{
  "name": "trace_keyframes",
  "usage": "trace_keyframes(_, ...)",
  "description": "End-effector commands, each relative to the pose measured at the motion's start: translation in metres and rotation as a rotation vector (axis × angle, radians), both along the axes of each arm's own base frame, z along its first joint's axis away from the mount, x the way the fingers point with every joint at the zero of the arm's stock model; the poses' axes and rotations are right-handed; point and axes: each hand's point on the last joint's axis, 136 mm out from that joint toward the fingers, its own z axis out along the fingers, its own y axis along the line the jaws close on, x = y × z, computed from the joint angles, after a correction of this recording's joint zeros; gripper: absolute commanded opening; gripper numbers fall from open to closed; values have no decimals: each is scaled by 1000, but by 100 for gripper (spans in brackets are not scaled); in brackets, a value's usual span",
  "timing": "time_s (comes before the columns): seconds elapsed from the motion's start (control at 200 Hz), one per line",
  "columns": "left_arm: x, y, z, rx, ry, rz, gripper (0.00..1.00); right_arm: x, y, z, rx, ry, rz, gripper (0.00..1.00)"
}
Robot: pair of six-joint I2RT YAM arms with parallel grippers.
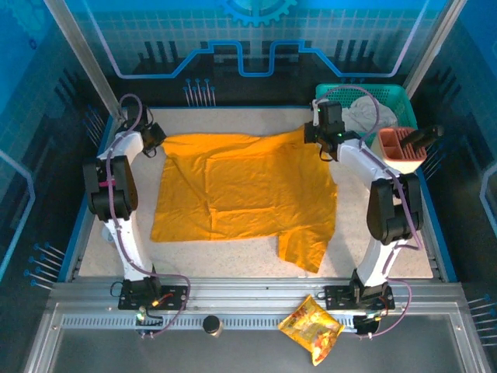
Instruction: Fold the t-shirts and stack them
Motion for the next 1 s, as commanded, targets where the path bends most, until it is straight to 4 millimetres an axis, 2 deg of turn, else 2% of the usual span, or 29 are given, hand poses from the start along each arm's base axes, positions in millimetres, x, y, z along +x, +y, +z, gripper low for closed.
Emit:
trace_keyframes(0.0,-5,3,17,7,-44,10,0,-12,-1,3,56,-22,-24,0)
trace_keyframes(0.35,-23,2,21,31,-41,9,0,-60,-14,-19,71,14,-67,0)
trace_keyframes(0.621,-39,-1,12,16,-17,22,0,-85,-19,-53,63,89,-85,0)
trace_keyframes(0.996,-86,7,16,82,9,98,2,-107,-10,-90,92,236,-94,0)
